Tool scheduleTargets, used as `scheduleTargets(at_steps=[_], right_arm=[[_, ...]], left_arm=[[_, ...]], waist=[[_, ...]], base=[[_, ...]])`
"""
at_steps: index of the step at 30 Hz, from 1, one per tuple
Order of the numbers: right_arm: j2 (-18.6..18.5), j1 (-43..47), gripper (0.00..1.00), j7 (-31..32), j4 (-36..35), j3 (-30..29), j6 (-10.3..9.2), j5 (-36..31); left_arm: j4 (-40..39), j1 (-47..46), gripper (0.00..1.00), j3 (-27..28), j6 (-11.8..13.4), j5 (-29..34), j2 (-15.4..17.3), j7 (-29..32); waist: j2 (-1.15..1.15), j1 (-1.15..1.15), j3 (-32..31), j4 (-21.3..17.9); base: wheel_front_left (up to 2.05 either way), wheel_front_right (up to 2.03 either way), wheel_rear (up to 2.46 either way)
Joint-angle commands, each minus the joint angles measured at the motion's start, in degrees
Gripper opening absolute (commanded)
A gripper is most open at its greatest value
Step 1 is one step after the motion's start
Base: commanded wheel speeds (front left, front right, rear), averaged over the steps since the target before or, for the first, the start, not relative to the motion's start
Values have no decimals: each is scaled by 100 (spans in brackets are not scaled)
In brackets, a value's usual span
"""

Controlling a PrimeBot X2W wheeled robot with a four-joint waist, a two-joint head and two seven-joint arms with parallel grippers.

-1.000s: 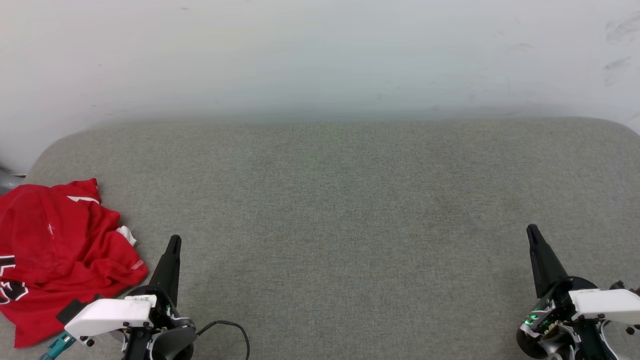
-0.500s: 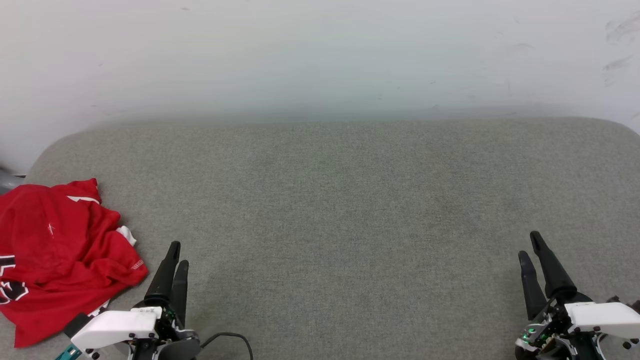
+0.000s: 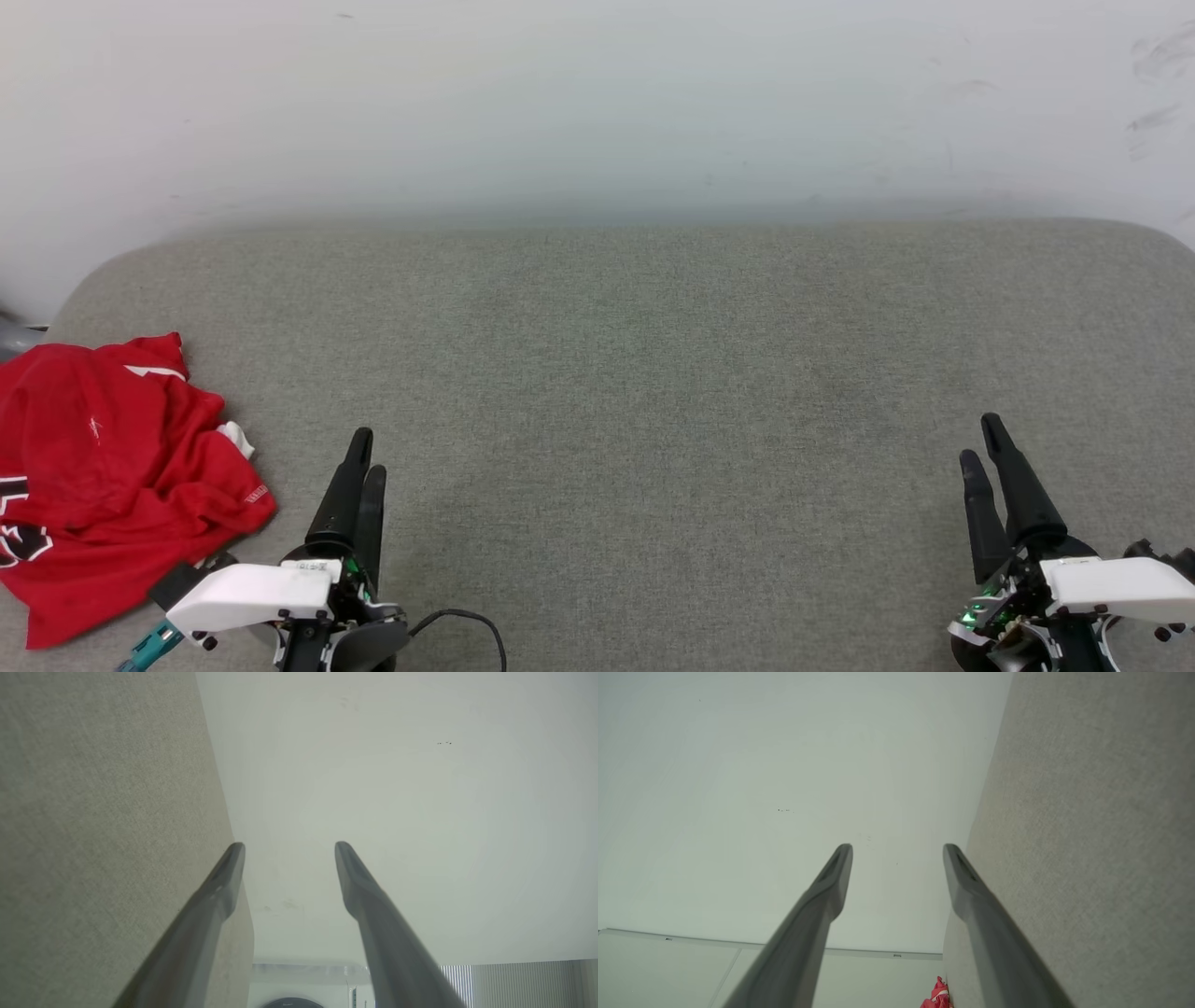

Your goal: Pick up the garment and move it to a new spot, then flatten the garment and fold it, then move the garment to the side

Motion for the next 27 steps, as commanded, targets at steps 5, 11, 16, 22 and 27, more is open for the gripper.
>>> scheduleTargets(at_steps=[5,11,16,22,27], right_arm=[[-57,14,100,-156,-252,109,0,-93],[-144,71,100,-312,-344,171,0,-294],[-248,106,100,-434,-323,176,0,-812],[-233,127,100,-558,-307,91,0,-1850],[-225,137,100,-659,-336,88,0,-2838]], left_arm=[[-222,-84,100,-174,0,91,38,-152],[-340,-55,100,-314,0,273,103,-301],[-354,-28,100,-324,-1,827,181,-411],[-309,17,100,-312,-1,1825,174,-539],[-295,70,100,-252,-1,2615,105,-638]], waist=[[0,0,-4,2],[0,0,-10,7],[0,0,-20,14],[0,0,-41,20],[0,0,-59,18]], base=[[0,0,0],[0,0,0],[0,0,0],[0,0,0],[0,0,0]])
